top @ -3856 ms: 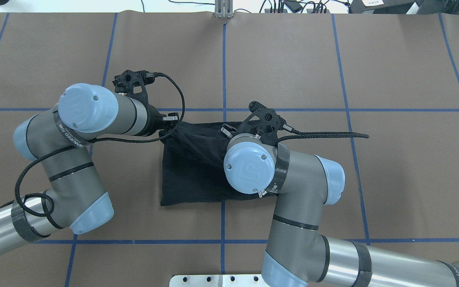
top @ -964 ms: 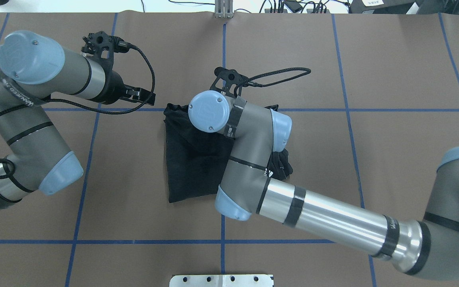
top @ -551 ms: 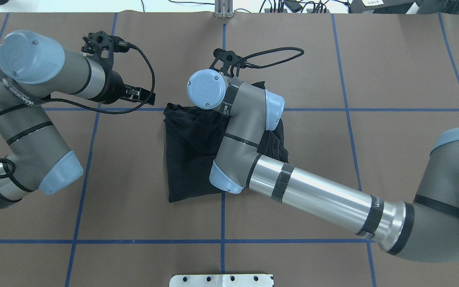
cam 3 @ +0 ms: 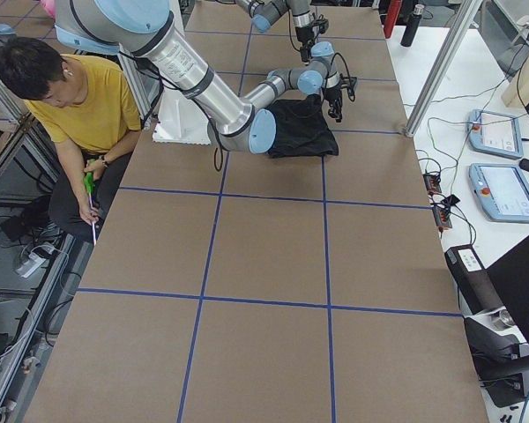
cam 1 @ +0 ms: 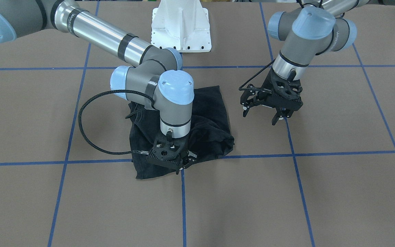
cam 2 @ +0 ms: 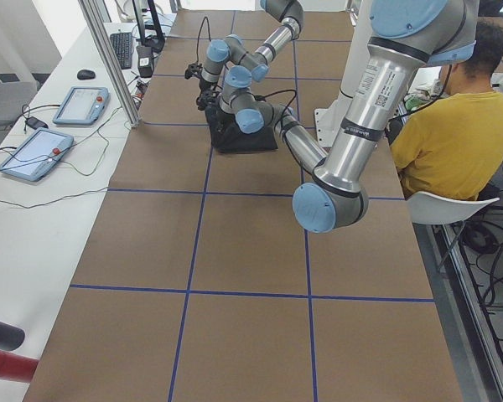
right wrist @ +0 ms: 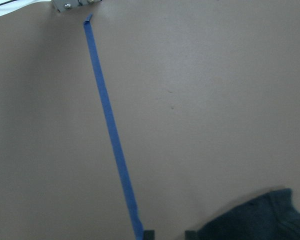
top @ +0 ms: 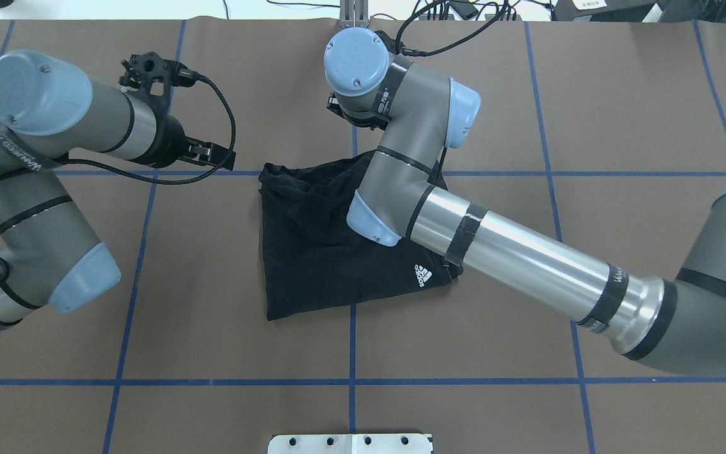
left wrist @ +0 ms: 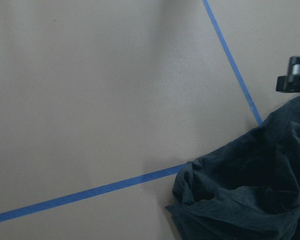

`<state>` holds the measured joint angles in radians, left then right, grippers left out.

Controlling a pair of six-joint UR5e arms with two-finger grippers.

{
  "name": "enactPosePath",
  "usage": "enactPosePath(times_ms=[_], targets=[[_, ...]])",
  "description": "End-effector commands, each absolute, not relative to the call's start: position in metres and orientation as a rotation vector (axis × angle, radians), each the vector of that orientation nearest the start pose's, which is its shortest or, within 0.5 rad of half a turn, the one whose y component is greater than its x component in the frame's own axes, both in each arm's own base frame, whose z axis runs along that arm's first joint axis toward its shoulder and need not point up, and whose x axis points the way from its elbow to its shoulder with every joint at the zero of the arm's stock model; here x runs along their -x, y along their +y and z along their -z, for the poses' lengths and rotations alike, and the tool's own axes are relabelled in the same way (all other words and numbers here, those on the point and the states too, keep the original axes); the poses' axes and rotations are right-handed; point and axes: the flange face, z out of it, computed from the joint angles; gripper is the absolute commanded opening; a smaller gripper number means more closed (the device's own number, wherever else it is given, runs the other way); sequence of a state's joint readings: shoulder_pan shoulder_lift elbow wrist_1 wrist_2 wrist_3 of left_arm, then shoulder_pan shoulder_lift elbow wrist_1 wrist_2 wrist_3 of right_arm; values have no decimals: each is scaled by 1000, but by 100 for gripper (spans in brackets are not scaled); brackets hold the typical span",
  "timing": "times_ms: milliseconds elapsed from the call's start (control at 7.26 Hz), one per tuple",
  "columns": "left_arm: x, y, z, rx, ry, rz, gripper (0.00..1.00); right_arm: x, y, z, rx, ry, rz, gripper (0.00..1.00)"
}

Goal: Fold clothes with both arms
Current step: 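Raise the right gripper off the folded shirt while the left withdraws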

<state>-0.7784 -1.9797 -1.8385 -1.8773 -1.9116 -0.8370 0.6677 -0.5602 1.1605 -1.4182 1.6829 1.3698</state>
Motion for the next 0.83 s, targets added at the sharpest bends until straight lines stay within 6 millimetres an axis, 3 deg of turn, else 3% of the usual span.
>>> enactPosePath(times_ms=[0, 275, 413, 689], targets=[[-306, -499, -302, -471, 792, -223, 100, 467, -565, -216, -206, -717, -221, 100], [-222, -520, -343, -511, 691, -302, 100, 343, -520, -300, -204, -722, -89, 100], [-169, -525, -370, -460, 723, -287, 100, 282, -507, -336, -211, -689, -11, 100], [-100, -516, -428, -439, 694, -364, 100, 175, -496, -408, -173, -673, 76, 100]])
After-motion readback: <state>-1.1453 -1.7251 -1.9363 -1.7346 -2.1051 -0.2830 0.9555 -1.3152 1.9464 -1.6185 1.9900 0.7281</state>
